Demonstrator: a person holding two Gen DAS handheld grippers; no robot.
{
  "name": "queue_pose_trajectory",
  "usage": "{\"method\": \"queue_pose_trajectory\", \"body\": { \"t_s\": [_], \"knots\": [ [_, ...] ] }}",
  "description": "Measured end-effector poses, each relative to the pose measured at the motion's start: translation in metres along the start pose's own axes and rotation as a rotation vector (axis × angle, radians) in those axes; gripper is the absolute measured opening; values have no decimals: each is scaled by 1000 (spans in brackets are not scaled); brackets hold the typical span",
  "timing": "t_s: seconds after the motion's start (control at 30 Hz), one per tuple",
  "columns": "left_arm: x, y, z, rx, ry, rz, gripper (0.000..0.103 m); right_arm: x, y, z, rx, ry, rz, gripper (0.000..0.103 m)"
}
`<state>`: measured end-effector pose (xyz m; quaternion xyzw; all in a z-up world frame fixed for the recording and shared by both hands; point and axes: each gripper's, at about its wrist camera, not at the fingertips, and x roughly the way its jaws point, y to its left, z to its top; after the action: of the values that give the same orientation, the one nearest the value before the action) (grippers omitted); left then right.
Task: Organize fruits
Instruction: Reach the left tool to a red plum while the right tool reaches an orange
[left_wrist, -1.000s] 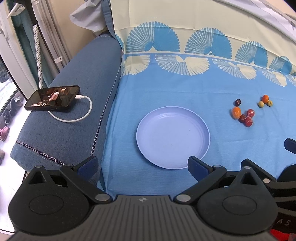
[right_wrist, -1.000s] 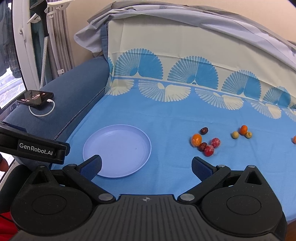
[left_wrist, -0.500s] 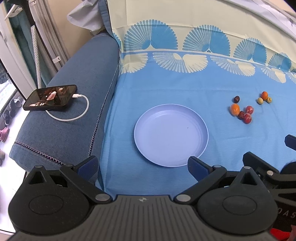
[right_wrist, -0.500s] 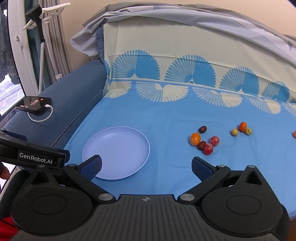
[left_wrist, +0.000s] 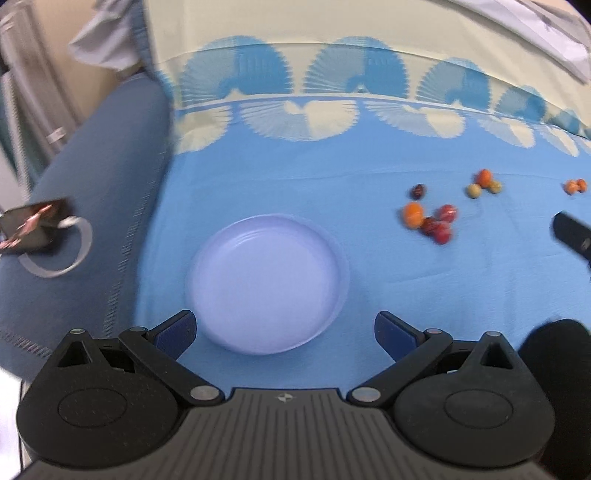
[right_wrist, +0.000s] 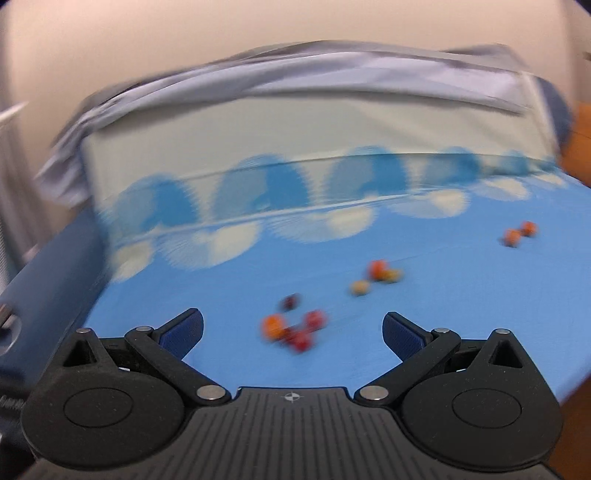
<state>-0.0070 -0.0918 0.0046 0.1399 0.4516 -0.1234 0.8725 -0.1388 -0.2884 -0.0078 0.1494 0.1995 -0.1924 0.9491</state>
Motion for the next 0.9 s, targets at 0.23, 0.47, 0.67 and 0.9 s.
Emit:
{"method": "queue_pose_trajectory", "body": {
  "t_s": [0.23, 0.47, 0.67, 0.9],
  "knots": [
    [48, -68, 36, 51, 56, -100, 103, 21, -96, 22, 114, 25, -234, 103],
    [113, -109, 54, 31, 179, -159, 103, 62, -175, 33, 199, 43, -392, 103],
    [155, -143, 65, -56, 229, -174, 103, 110, -243, 51, 212, 25, -484, 103],
    [190, -172, 74, -109, 266, -153, 103, 194, -336, 61, 235, 41, -599, 103]
  ]
}}
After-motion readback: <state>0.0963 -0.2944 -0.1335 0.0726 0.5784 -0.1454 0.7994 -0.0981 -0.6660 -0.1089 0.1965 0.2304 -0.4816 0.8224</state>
